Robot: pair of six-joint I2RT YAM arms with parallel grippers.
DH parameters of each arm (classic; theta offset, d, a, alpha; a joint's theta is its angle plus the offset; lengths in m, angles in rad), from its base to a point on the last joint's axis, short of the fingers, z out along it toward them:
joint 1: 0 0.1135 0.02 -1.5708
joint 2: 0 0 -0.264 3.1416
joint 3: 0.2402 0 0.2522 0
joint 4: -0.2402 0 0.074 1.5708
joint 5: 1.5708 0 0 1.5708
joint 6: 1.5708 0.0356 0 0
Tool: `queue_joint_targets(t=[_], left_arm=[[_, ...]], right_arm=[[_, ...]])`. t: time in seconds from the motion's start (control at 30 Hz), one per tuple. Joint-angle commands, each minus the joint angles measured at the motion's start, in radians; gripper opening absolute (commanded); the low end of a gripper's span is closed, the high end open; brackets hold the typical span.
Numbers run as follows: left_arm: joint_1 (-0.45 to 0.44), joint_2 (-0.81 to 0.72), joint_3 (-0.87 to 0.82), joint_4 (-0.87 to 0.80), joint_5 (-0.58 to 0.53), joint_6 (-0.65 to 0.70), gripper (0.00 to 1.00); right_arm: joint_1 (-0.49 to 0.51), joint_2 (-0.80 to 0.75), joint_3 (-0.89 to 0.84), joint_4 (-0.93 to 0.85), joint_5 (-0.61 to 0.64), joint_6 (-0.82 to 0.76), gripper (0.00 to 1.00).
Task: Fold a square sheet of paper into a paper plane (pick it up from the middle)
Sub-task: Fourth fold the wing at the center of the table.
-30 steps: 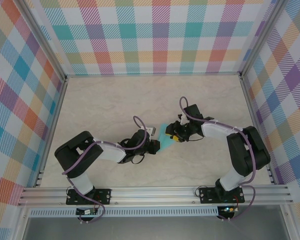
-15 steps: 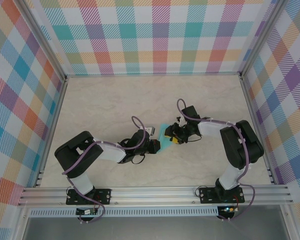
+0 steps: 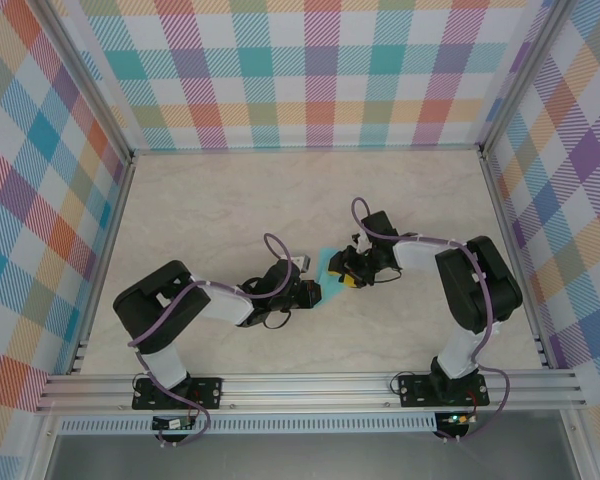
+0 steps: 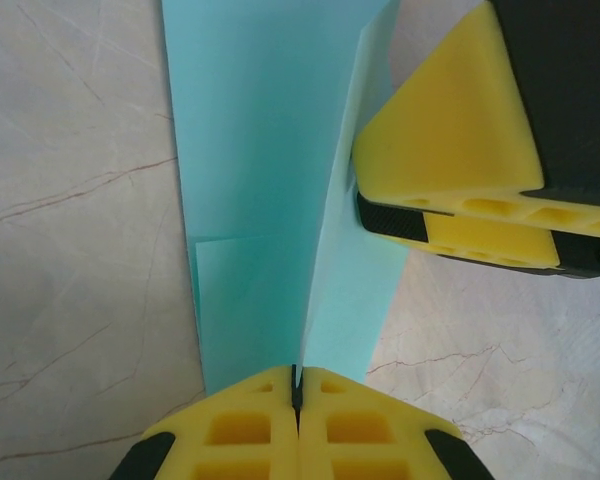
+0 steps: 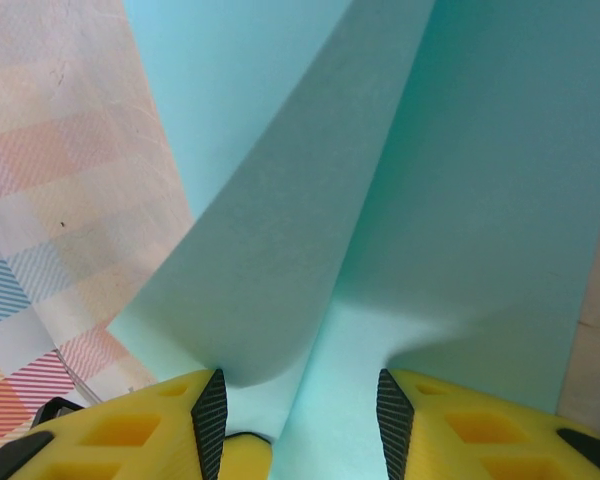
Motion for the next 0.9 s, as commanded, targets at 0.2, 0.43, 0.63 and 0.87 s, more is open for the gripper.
queue_joint_targets(t=[0.2,0.43,0.63,0.87], left_arm=[[0.001,0.009,0.017,-0.019,0.003,-0.038,0.05],[0.004,-0.002,0.009,-0.017,-0.013,-0.052,0.06],[0.006,-0.025,0.004,-0.058,-0.040,-0.058,0.14],[0.020,-0.162,0.013,-0.226,-0.120,-0.047,0.35]], right_arm=[[0.016,0.047,0.053,-0.105,0.085,-0.045,0.42],[0.027,0.075,0.081,-0.169,0.142,-0.041,0.41],[0.042,0.108,0.113,-0.234,0.195,-0.039,0.43],[0.058,0.160,0.148,-0.299,0.240,-0.025,0.46]])
